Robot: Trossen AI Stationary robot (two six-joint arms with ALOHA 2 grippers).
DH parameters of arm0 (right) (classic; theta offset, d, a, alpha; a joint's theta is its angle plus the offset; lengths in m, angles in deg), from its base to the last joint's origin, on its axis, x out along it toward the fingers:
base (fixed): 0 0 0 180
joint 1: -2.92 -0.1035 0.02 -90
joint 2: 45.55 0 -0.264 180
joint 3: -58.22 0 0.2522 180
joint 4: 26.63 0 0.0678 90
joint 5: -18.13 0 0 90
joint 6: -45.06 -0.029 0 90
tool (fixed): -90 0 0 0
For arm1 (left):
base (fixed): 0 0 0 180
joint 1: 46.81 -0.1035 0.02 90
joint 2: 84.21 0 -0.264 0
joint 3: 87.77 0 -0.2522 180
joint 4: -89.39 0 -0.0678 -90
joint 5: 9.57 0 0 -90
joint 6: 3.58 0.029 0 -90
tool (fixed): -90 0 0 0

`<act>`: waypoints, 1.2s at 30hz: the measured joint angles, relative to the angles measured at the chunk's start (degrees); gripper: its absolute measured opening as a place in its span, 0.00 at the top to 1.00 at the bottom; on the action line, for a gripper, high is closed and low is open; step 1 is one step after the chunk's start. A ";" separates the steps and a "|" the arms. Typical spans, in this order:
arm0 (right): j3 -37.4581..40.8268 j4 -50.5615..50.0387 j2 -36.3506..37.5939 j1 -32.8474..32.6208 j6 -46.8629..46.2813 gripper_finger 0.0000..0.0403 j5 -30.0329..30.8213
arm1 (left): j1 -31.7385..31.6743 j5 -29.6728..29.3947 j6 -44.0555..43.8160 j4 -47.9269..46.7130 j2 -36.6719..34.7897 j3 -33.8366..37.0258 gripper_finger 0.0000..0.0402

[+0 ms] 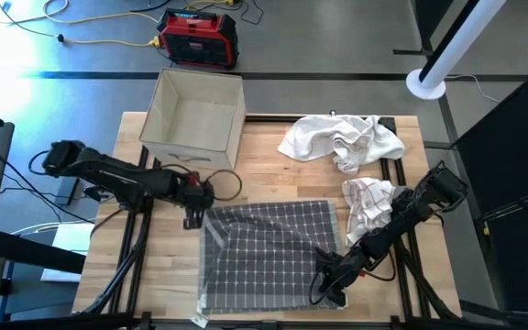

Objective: Fold towel
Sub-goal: Fold the gray towel

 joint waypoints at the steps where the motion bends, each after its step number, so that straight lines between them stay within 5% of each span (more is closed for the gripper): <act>1: 0.05 -0.26 0.66 0.00 0.03 1.00 -0.12 | -0.35 1.21 -1.33 1.94 -1.07 -0.40 1.00; 6: 0.35 -1.72 6.24 0.93 1.59 1.00 1.95 | 3.20 11.29 -5.92 15.97 -2.14 1.43 1.00; 12: 0.25 -4.02 9.21 2.16 4.44 1.00 10.86 | 9.48 12.28 -7.10 33.21 5.15 5.69 1.00; 19: 0.20 -3.93 6.46 3.39 4.48 1.00 11.60 | 10.47 12.06 -6.99 37.07 15.95 5.92 1.00; 26: 0.07 -5.13 3.67 3.30 4.42 1.00 8.14 | 9.95 12.11 -5.90 30.29 17.63 5.60 1.00; 36: -0.23 -9.28 2.84 2.76 4.31 1.00 4.82 | 8.31 10.57 -5.84 10.58 6.69 5.94 1.00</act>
